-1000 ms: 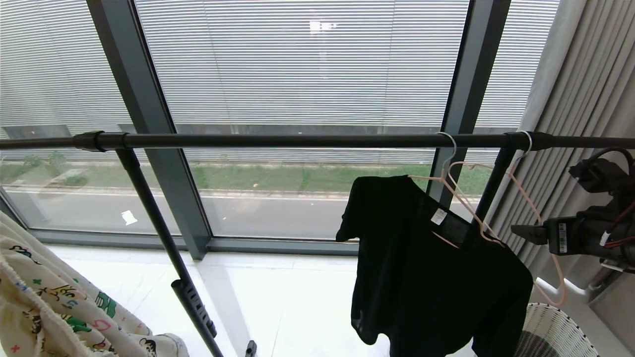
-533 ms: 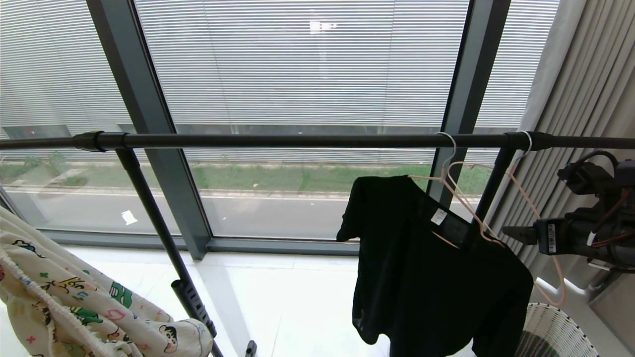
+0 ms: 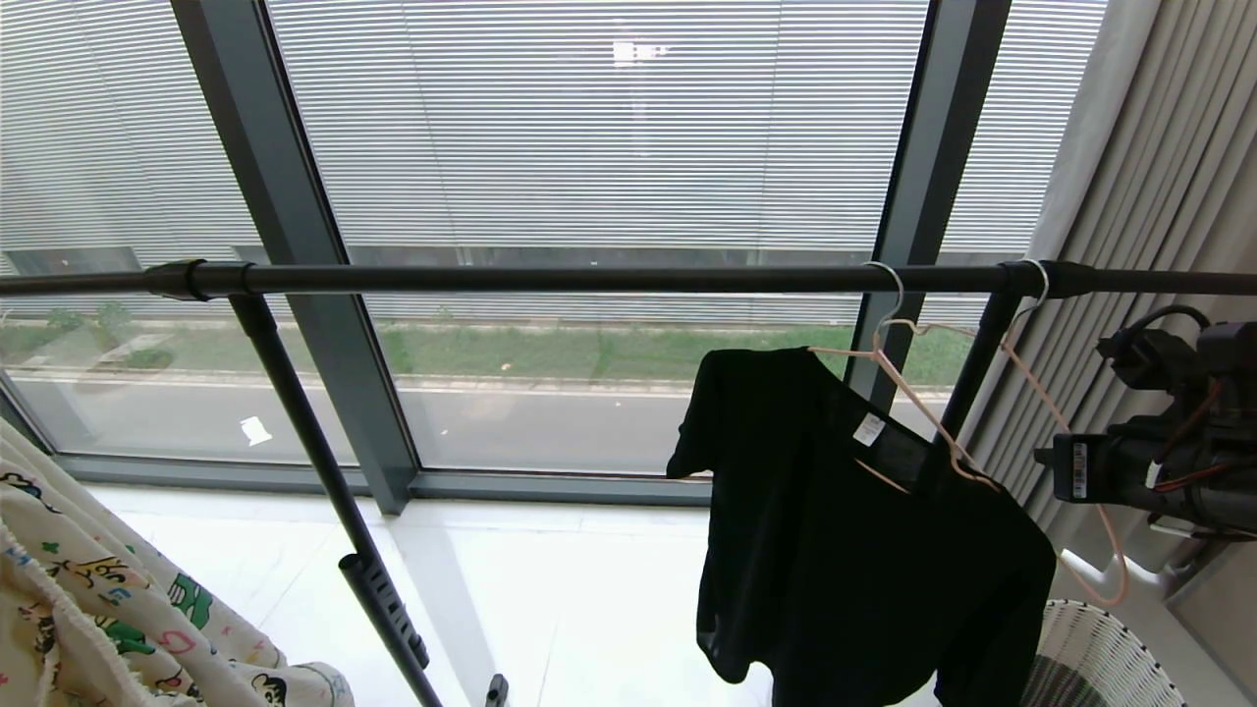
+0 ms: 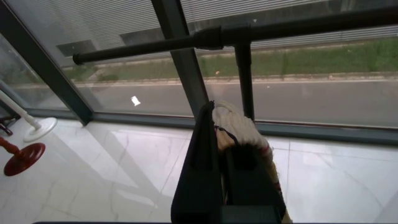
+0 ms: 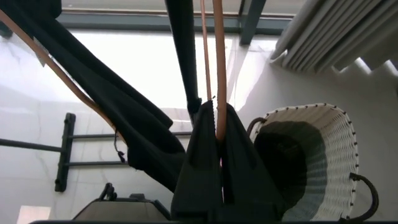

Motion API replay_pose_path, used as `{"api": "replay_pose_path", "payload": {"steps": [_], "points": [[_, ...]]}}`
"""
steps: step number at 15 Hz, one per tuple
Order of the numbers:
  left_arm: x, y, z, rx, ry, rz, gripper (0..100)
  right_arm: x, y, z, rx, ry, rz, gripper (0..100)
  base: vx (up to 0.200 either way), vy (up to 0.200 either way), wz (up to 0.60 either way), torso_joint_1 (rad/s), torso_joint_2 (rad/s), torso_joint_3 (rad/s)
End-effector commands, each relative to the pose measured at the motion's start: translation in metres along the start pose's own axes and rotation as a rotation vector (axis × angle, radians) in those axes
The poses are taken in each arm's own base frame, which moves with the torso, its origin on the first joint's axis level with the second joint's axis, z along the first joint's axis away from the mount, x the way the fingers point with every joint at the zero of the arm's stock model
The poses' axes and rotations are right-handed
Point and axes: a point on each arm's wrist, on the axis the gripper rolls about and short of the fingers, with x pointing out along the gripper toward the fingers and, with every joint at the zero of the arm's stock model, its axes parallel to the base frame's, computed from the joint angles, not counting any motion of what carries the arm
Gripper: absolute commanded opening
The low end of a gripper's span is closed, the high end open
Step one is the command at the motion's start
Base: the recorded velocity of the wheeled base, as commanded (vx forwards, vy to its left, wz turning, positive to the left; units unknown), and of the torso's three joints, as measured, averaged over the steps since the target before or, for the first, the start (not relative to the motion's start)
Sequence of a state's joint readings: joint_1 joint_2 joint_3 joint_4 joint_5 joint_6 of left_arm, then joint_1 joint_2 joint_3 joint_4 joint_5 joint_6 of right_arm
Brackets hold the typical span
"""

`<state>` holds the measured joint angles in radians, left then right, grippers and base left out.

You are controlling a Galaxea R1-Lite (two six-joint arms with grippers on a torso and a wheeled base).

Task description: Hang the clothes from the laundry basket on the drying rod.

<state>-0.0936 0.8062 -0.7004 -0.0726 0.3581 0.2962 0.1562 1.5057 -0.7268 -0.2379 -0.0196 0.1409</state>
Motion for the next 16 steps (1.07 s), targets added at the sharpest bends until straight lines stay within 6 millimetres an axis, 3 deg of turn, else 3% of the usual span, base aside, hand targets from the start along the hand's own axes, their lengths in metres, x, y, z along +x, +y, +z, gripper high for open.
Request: {"api": "replay_pose_path", "payload": {"steps": [1,7,9,14,16], "points": [[0.000,0.000,0.000,0.000,-0.001,0.001,0,-0.001,0.000,0.000,0.016,-0.003,0.000,0,0.000,0.000,0.00,0.000,0.00,0.000],[-0.007,0.003,0.000,-0.006,-0.020,0.006,0,-0.021,-0.001,-0.003,0.039,-0.075,0.006,0,0.000,0.000,0.00,0.000,0.00,0.000],[-0.012,0.004,-0.002,-0.009,-0.031,0.009,0,-0.037,-0.002,-0.011,0.038,-0.114,0.012,0,0.000,0.000,0.00,0.000,0.00,0.000],[-0.016,0.005,-0.002,0.009,-0.043,0.013,0,-0.041,-0.005,-0.023,0.044,-0.229,-0.030,0,0.000,0.000,0.00,0.000,0.00,0.000],[-0.018,0.006,-0.002,0.005,-0.053,0.016,0,-0.051,-0.006,-0.022,0.047,-0.279,-0.040,0,0.000,0.000,0.00,0.000,0.00,0.000]]}}
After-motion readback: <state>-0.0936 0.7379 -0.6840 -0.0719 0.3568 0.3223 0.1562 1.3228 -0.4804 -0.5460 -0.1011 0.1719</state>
